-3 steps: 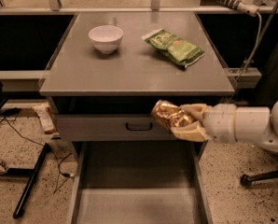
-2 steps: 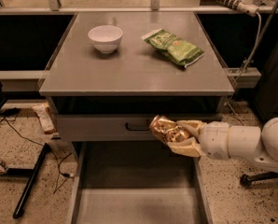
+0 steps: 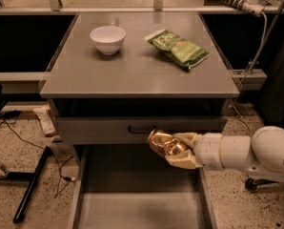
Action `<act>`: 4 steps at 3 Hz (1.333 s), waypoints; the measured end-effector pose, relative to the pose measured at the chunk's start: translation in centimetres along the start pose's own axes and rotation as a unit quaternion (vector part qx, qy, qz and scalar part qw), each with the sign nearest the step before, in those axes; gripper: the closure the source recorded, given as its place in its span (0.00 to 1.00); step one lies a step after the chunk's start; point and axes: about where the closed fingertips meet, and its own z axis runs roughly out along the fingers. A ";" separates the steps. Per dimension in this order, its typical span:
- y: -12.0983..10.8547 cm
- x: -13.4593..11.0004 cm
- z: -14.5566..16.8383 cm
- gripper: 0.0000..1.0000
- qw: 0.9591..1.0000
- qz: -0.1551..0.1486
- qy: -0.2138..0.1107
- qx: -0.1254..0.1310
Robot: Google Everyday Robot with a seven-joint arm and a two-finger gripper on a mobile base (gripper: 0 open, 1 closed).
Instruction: Place orange can into middle drawer
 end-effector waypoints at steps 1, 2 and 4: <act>2.7 5.5 3.3 1.00 0.999 0.022 0.031 -0.013; 4.3 10.1 5.9 1.00 0.998 0.026 0.053 -0.010; 2.6 16.8 9.3 1.00 1.000 -0.008 0.009 -0.026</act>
Offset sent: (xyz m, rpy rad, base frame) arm -0.0299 0.0020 -0.1915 -0.1258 0.1052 -0.0607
